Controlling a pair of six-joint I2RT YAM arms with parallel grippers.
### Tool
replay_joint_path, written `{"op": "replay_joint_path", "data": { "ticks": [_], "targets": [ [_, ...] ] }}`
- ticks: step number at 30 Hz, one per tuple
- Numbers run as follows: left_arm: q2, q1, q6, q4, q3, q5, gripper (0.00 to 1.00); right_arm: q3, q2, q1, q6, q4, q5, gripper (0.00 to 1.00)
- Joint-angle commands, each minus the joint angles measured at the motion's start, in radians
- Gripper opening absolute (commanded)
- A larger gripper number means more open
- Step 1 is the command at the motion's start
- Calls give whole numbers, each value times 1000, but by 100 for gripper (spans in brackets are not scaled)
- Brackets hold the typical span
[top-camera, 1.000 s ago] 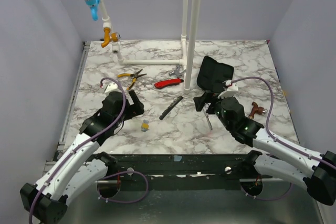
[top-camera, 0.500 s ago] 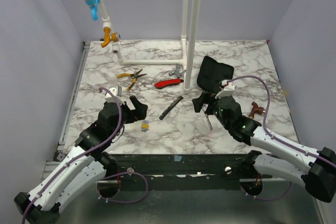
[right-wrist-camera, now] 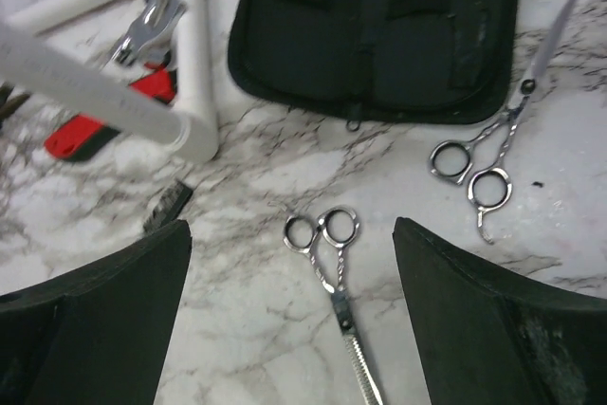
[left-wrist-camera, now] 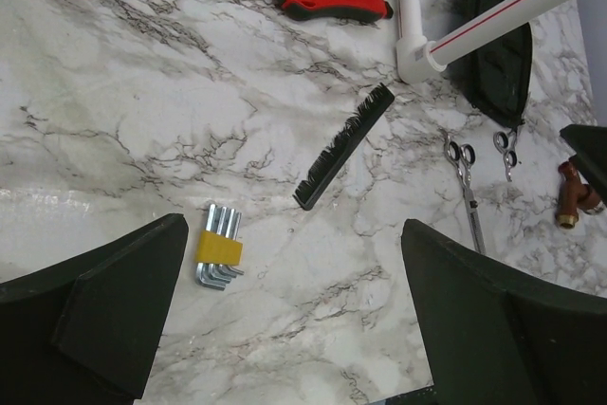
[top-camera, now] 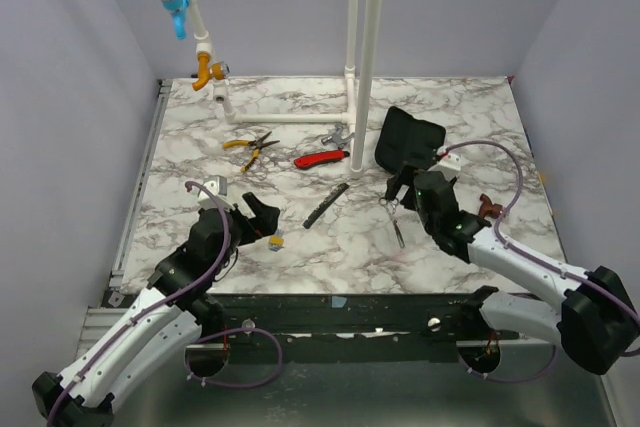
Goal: Sort the hair-cutting tools
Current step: Pick up the hairdressing tool bag at the center of the board.
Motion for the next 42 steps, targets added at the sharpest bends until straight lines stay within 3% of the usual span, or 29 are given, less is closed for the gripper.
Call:
{"op": "replay_joint_path", "data": {
  "ticks": [1, 8, 16, 29, 38, 41, 42],
  "targets": [
    [51, 0, -29, 14, 18, 5, 98, 91, 92, -125, 62, -2, -35, 89],
    [58, 3, -54, 32, -8, 34, 97, 297, 365, -158, 40, 17, -22, 83],
    [21, 5, -42, 27, -26, 25, 97, 579, 650, -191, 25, -92, 13, 74],
    [19, 6, -55, 42, -50, 43, 97, 639, 805, -209, 39, -30, -112, 50],
    [4, 6, -74, 28, -54, 43, 97, 594, 808, -210, 41, -26, -137, 25],
    [3, 6, -78, 22, -53, 41, 97, 562, 785, -218, 45, -24, -149, 2],
    [4, 7, -79, 19, -53, 40, 97, 549, 774, -221, 49, -24, -151, 1]
  ]
}}
